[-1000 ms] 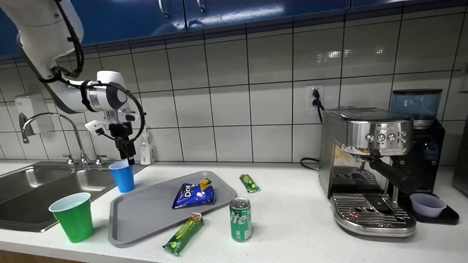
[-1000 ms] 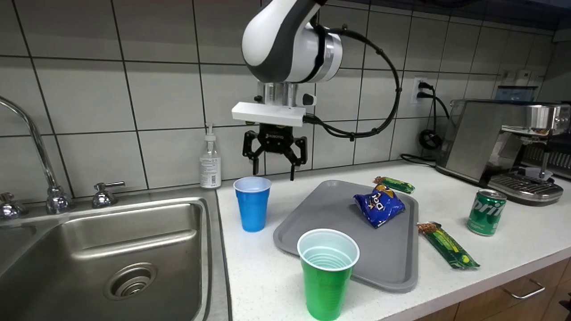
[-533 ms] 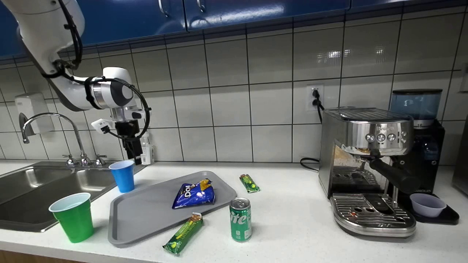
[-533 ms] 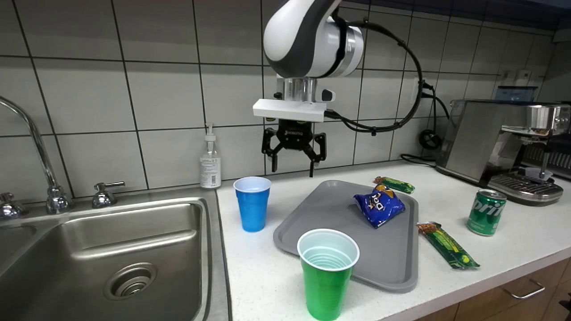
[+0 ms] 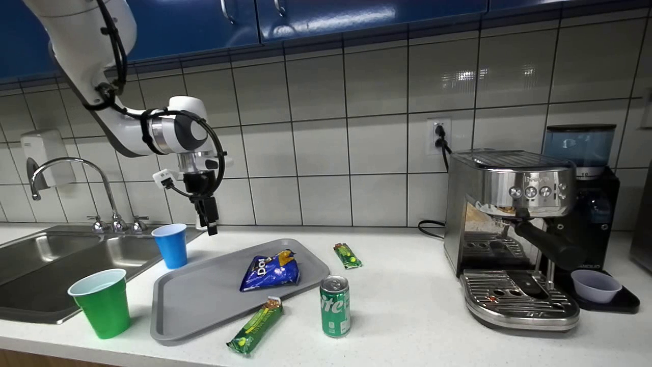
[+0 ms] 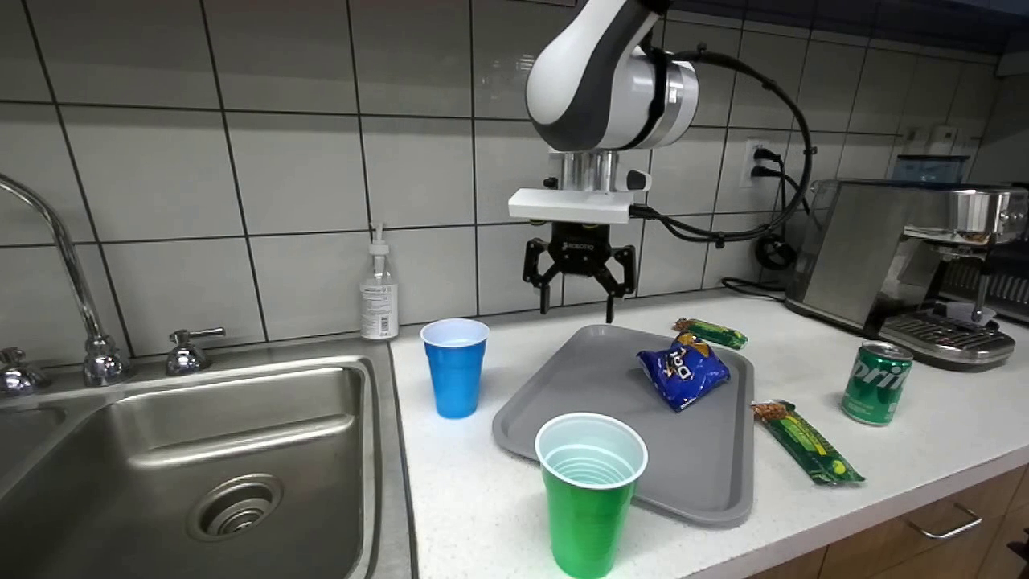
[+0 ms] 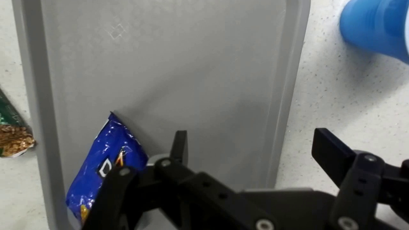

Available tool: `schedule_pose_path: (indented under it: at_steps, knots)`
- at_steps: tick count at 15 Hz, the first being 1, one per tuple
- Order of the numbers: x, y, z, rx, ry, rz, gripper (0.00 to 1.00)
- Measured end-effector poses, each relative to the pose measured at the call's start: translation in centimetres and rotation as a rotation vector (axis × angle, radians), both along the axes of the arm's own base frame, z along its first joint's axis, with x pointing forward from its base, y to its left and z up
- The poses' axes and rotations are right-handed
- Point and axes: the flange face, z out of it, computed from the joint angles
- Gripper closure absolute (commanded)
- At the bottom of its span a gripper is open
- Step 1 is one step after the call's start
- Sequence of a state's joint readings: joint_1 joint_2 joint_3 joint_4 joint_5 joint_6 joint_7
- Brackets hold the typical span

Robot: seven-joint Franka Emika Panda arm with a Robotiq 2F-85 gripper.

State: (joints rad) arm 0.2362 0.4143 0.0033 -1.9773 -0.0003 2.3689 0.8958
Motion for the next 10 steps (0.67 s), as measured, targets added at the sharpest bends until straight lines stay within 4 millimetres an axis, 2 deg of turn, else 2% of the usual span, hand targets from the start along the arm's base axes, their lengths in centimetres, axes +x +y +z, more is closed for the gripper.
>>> schedule_pose_path:
  at_steps: [5, 10]
  knots:
    - [0.1, -3.7, -0.6, -0.025, 0.050, -0.095, 0.00]
    - [-0.1, -6.3, -1.1, -0.052, 0.083, -0.187, 0.00]
